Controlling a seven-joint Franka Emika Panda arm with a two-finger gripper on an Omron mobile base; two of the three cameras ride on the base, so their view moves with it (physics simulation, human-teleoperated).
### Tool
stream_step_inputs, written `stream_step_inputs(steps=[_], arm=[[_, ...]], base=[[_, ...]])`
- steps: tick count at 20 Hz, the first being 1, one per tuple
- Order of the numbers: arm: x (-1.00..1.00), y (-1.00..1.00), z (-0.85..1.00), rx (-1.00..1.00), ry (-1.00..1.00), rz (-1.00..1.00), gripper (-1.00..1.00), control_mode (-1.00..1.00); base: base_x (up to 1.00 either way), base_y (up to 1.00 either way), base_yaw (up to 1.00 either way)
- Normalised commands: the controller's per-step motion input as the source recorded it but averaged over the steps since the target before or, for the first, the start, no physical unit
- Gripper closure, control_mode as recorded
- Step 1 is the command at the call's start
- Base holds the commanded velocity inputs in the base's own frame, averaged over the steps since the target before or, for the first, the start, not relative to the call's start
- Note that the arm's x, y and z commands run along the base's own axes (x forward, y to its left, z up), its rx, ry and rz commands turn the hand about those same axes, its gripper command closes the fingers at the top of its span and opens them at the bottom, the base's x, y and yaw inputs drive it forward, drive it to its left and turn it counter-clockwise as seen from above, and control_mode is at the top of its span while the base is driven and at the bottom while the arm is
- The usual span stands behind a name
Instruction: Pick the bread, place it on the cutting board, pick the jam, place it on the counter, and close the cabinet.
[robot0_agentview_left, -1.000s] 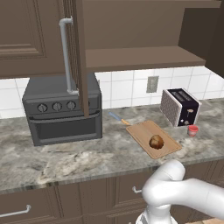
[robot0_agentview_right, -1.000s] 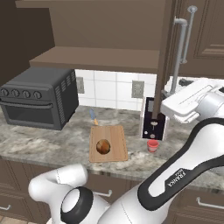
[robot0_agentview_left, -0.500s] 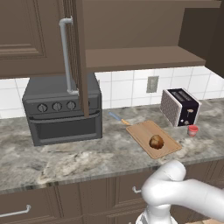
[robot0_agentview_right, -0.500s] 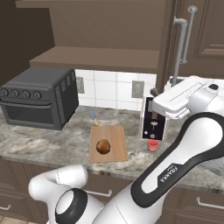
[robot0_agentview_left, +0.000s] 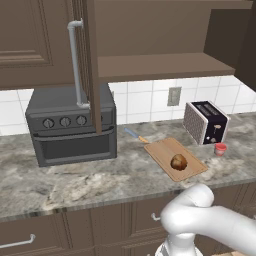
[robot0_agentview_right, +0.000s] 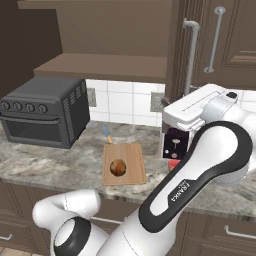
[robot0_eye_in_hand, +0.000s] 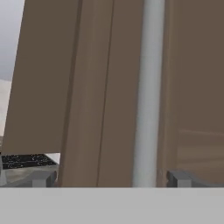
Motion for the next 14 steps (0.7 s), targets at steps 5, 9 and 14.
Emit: stream_step_inputs(steps=[5,9,14], arm=[[0.03,0.27,0.03,0.0,0.0,0.0,-1.0,-1.0],[0.01,0.29,0.02,0.0,0.01,0.0,-1.0,-1.0],[0.0,0.33,0.02,0.0,0.0,0.0,-1.0,-1.0]], base=[[0.0,0.0,0.0],[0.0,0.0,0.0],[0.0,0.0,0.0]])
